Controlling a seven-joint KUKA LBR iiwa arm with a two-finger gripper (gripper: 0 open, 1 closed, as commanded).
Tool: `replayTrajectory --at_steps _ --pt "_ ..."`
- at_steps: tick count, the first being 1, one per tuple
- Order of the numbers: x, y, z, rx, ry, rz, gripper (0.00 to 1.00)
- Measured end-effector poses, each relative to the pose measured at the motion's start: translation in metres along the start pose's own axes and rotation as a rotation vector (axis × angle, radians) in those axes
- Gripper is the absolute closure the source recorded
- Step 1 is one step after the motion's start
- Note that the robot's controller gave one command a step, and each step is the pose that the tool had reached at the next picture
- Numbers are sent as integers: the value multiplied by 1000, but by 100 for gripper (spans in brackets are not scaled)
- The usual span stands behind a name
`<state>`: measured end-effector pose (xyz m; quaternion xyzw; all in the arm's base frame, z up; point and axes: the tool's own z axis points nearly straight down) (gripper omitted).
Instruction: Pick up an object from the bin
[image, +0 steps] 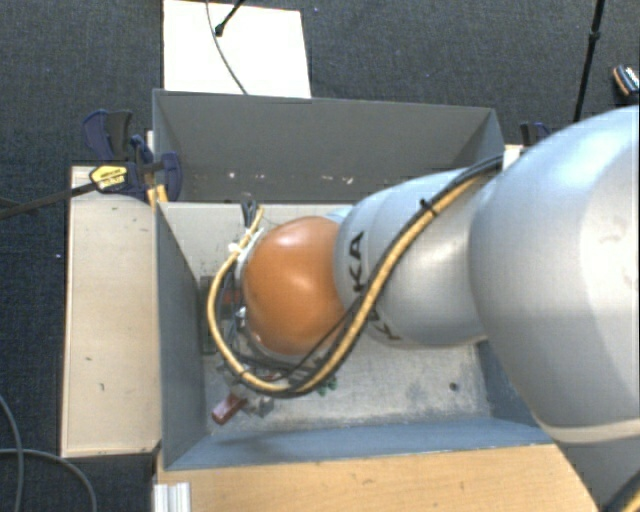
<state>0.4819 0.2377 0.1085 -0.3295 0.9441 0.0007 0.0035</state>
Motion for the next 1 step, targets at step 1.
replayTrajectory --at_steps 1 --pt "-3 -1 -73 1 -2 9 100"
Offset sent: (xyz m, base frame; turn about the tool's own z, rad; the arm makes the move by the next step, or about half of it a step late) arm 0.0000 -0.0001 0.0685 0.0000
